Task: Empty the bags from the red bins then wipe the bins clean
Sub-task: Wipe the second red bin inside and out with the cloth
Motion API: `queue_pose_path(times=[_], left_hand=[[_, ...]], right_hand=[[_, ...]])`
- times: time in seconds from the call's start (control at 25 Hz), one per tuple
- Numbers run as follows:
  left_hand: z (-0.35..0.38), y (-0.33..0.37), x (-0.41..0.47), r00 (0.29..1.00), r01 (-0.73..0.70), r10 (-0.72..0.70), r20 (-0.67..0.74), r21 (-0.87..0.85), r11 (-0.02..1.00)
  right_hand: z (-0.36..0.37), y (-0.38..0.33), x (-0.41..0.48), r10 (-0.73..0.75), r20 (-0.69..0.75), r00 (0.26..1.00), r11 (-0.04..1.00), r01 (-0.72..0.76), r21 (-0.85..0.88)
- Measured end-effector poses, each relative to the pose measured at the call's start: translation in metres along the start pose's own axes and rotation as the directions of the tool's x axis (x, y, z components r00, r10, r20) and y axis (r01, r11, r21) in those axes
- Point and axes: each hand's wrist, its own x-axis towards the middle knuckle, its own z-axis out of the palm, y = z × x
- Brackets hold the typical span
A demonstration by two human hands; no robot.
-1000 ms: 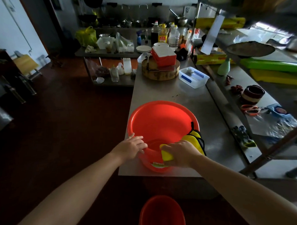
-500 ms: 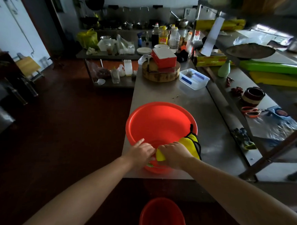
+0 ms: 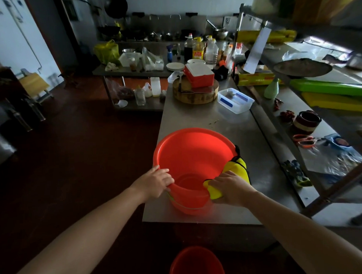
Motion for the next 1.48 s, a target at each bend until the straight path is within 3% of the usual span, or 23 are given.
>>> queue_pose_path(times=[0.32,0.6,0.76,0.96,1.12,1.24,1.36,1.48], left_hand=[[0.001,0.059,0.018,0.995,-0.097,0.098,-0.005,0.028,0.995],[0.001,0.030,0.006,0.998,-0.055,0.050,-0.035,-0.137,0.989],[-0.003,0.029,0.008,0.999,-0.033,0.031,-0.015,-0.153,0.988],[-0.004,0.031,0.004,1.000,-0.018,0.013,-0.029,-0.191,0.981],[-0.004,0.012,-0.005,1.000,0.020,-0.024,-0.018,-0.189,0.982],[-0.007,-0.001,-0.009,0.998,0.051,-0.048,0.027,-0.109,0.993],[-0.009,0.018,-0.003,0.996,-0.011,0.010,0.090,0.014,1.000],[-0.003,0.056,0.008,0.996,-0.076,0.074,0.055,0.025,0.997]], right_hand=[[-0.019,-0.067,0.031,0.108,0.145,0.984,0.992,-0.116,0.048],[-0.019,-0.033,0.008,0.075,0.156,0.985,0.986,-0.097,0.134],[-0.024,-0.056,0.024,0.130,0.231,0.964,0.986,-0.151,0.073],[-0.021,-0.072,0.030,0.188,0.151,0.971,0.977,-0.200,0.071],[-0.019,-0.041,0.013,0.091,0.085,0.992,0.987,-0.101,0.127],[-0.005,-0.013,-0.006,0.034,0.046,0.998,0.997,-0.038,0.071],[0.001,-0.019,-0.005,0.040,0.007,0.999,0.999,-0.041,0.035],[-0.004,-0.049,0.012,0.068,0.013,0.998,0.998,-0.068,0.005]])
